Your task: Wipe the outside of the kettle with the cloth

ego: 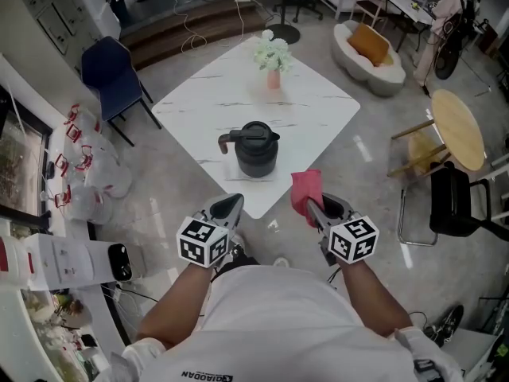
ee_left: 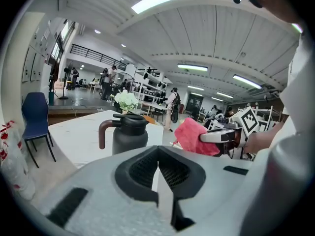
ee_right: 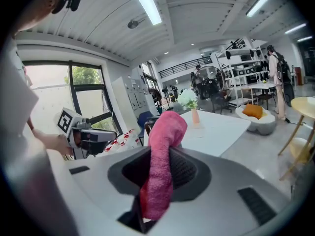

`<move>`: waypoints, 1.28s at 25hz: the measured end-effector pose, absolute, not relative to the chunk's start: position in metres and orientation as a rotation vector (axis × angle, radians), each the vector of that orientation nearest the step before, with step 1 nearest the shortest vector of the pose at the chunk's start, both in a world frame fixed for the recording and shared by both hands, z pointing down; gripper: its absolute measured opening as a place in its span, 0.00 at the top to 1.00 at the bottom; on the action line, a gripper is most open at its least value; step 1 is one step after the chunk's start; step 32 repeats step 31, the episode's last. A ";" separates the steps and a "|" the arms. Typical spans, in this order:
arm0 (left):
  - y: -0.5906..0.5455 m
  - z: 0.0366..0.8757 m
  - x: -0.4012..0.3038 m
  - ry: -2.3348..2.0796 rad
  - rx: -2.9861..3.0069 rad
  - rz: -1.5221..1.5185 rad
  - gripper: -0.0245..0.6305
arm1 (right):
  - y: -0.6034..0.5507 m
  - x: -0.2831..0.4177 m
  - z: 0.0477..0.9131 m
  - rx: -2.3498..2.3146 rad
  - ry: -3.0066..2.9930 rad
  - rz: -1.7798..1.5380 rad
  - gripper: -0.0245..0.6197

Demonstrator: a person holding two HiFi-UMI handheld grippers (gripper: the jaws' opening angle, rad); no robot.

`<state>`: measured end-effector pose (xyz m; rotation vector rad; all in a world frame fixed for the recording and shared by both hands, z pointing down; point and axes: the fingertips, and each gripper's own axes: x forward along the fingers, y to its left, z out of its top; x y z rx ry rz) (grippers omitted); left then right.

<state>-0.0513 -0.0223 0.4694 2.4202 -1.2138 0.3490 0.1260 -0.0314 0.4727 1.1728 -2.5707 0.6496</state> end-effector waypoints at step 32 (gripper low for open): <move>-0.020 0.463 -0.049 -1.213 2.431 0.338 0.96 | -0.031 0.126 0.475 1.173 -2.575 0.698 0.81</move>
